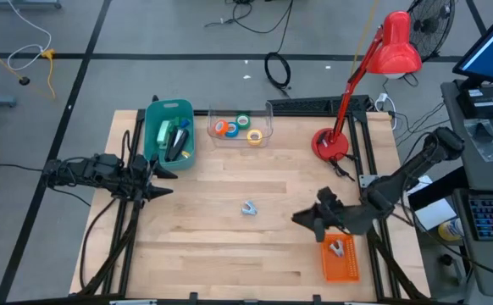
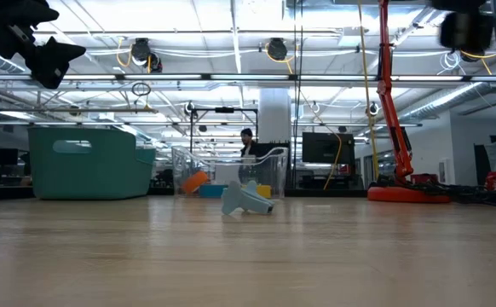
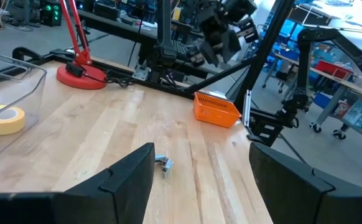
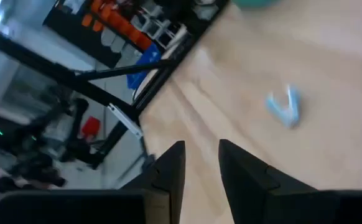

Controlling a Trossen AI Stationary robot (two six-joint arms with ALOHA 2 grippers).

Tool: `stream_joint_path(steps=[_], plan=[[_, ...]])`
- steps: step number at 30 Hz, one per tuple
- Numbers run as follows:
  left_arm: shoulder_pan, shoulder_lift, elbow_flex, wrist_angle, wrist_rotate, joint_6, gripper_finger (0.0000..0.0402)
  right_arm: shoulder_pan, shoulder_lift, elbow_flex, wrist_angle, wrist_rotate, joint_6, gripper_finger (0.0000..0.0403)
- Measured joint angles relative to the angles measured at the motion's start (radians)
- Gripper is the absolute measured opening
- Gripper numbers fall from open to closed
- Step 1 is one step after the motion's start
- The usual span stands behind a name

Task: Pick and place Stapler, Stapler remover, tape
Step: Put the blue stapler remover into the orange basket

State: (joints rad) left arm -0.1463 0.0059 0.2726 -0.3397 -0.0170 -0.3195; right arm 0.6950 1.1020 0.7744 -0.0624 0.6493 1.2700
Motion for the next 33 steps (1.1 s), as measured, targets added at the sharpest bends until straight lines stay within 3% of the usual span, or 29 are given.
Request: stream_joint_path(steps=[5, 11, 21, 28, 33], plan=[[0.000, 0.000, 0.000, 0.000, 0.000, 0.006, 0.0267, -0.112, 0.022, 0.000, 0.107, -0.099, -0.320, 0.0089], [0.000, 0.000, 0.000, 0.000, 0.018, 0.010, 0.0267, -0.257, 0.069, 0.000, 0.172, -0.356, -0.527, 0.0089], [0.000, 0.000, 0.000, 0.000, 0.046, 0.003, 0.0267, -0.464, 0.220, 0.000, 0.213, -0.675, -0.619, 0.0089], [0.000, 0.000, 0.000, 0.000, 0.046, 0.002, 0.0266, -0.546, 0.322, 0.066, 0.212, -0.788, -0.647, 0.0091], [0.000, 0.000, 0.000, -0.001, 0.046, 0.003, 0.0267, -0.583, 0.419, 0.192, 0.113, -0.841, -0.707, 0.0119]])
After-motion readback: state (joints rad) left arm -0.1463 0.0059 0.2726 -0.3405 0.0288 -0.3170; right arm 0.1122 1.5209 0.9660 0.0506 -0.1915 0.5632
